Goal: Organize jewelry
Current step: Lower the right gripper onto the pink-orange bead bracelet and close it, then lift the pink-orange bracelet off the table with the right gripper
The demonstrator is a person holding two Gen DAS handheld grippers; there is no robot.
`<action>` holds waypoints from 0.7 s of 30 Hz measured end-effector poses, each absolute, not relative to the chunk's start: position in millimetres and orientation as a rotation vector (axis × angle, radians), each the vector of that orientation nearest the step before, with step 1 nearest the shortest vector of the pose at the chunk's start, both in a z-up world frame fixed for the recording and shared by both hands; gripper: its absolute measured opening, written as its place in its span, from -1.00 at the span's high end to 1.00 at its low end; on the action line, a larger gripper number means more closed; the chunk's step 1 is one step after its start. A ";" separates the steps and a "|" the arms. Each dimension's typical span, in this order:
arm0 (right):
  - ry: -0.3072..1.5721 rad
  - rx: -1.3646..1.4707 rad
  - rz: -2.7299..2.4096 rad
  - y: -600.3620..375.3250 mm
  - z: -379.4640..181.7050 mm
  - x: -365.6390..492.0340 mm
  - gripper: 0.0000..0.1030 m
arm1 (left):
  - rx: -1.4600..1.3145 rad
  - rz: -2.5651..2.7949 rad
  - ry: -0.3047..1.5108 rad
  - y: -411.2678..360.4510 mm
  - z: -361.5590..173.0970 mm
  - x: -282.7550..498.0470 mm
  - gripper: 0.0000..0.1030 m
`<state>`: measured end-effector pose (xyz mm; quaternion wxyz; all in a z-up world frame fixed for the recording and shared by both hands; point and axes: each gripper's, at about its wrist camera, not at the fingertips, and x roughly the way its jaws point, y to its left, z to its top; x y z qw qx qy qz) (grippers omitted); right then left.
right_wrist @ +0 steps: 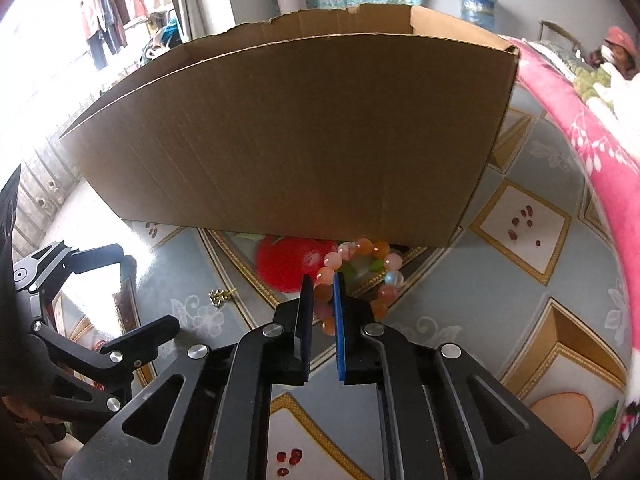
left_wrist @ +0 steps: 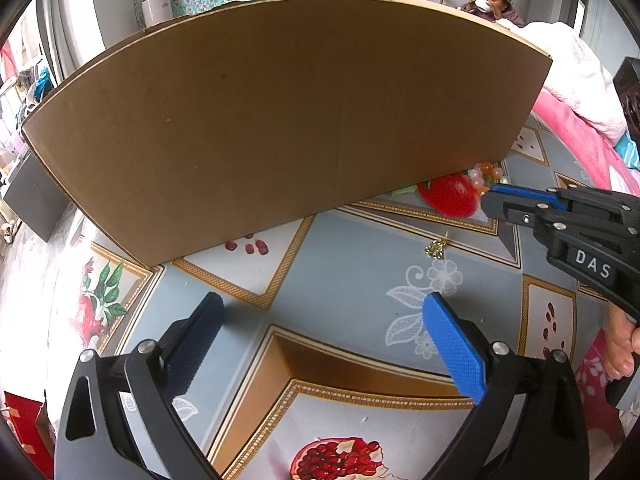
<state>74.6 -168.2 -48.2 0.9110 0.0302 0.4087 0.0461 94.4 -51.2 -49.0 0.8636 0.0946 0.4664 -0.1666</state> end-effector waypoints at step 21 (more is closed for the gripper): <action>0.858 0.174 0.050 -208.9 -58.4 32.8 0.85 | 0.094 -0.535 0.806 -49.0 -19.6 77.4 -0.40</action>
